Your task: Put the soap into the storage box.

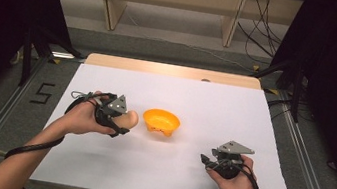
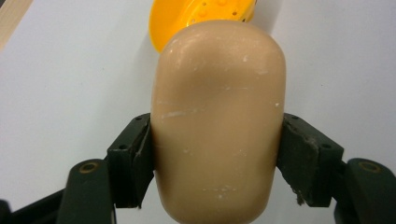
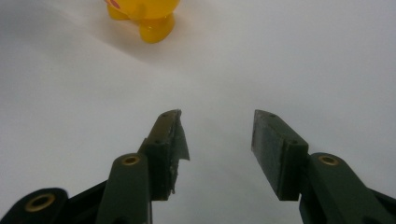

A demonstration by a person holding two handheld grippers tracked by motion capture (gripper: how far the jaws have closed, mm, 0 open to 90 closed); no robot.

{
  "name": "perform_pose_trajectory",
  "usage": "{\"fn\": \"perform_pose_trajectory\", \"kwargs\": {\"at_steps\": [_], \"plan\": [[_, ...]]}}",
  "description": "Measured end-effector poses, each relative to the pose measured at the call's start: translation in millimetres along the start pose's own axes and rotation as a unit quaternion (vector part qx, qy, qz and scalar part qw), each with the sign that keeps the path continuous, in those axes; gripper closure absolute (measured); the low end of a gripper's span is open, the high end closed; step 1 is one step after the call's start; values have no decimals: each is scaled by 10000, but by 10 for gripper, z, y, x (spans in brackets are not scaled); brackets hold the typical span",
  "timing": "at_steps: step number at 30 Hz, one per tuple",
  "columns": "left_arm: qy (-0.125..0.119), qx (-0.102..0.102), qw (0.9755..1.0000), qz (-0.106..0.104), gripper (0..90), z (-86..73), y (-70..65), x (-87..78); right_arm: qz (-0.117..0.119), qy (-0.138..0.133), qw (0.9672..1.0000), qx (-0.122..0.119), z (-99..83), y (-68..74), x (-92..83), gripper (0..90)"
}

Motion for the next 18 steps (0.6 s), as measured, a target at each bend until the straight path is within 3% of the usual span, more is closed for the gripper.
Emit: {"fn": "perform_pose_trajectory", "kwargs": {"at_steps": [8,10,12,13,17,18], "plan": [[-52,-67,10000,8,325,42,12,34,10,0,10000,18,1,-7,-12,528],[-66,19,10000,-7,325,58,29,41,-49,43,9999,105,1,4,-27,528],[-63,22,10000,-15,325,74,36,48,-12,-22,10000,-57,-5,-17,-16,528],[-33,-18,10000,-37,325,79,36,51,-38,-7,10000,57,-2,-6,-22,528],[-41,18,10000,-37,325,102,54,72,-40,-35,10000,59,-1,-11,-27,527],[-86,18,10000,-22,325,109,61,84,-13,-61,9999,-82,-10,-32,-19,527]]}}
Point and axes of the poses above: each handheld gripper's, and its own axes: x roughly forward along the jaws, z roughly out of its top, y roughly to its left, the point moved 3 cm from there along x, roughly forward along the jaws, and after that the axes turned 15 degrees about -y, right-handed, at the moved point
